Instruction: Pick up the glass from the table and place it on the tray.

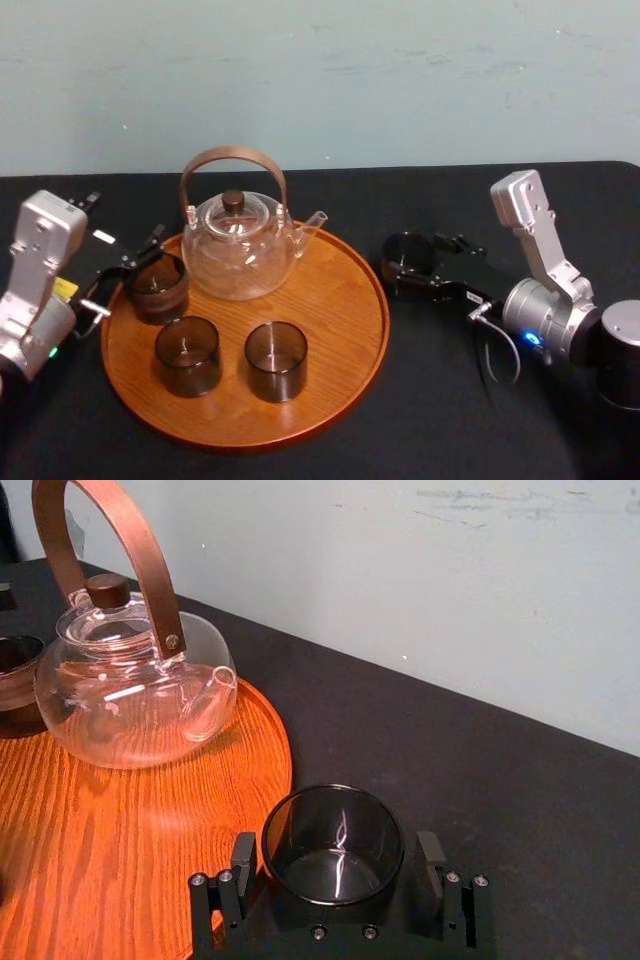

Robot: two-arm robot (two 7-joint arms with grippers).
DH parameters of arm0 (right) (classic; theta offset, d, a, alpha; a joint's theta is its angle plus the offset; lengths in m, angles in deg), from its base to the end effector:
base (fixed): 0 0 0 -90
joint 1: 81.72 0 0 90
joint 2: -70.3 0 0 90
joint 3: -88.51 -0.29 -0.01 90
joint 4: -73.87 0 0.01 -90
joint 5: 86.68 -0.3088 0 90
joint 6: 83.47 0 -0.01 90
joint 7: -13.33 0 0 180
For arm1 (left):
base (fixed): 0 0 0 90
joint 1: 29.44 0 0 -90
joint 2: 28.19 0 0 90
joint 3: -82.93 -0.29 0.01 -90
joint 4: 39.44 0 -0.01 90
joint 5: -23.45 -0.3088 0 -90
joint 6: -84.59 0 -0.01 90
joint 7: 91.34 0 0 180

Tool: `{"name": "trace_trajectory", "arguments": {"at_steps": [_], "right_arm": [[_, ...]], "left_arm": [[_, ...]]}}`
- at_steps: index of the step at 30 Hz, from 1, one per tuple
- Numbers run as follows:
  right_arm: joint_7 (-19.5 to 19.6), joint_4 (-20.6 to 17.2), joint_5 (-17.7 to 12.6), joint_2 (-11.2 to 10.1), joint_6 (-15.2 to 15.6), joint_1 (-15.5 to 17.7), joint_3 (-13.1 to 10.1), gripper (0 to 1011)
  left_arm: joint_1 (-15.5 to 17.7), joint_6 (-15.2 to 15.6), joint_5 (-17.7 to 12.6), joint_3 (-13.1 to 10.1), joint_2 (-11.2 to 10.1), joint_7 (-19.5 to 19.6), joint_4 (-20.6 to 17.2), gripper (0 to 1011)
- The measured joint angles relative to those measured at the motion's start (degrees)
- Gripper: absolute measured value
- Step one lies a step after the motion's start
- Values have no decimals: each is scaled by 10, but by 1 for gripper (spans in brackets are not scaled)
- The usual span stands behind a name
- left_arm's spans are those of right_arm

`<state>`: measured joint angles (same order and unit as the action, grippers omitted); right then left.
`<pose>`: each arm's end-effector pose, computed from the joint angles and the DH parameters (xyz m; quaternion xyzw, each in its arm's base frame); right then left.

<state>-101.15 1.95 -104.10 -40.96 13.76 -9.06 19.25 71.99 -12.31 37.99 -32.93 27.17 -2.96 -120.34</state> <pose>0.3990 -0.0424 -0.3073 -0.1349 0.0540 -0.4477 0.8823 0.3581 0.0827 -0.3023 0.1415 -0.1325 0.5799 0.7913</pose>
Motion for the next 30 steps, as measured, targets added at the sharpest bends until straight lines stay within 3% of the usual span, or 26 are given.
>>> {"name": "trace_trajectory", "arguments": {"at_steps": [12, 23, 30], "right_arm": [[-6, 32, 2, 11, -9, -19, 8, 1002], [-6, 34, 4, 12, -9, -20, 9, 1002], [-6, 34, 4, 12, -9, -20, 9, 900]], "left_arm": [[0, 0, 0, 0, 0, 0, 0, 1002], [0, 0, 0, 0, 0, 0, 0, 1001], [0, 0, 0, 0, 0, 0, 0, 1001]]}}
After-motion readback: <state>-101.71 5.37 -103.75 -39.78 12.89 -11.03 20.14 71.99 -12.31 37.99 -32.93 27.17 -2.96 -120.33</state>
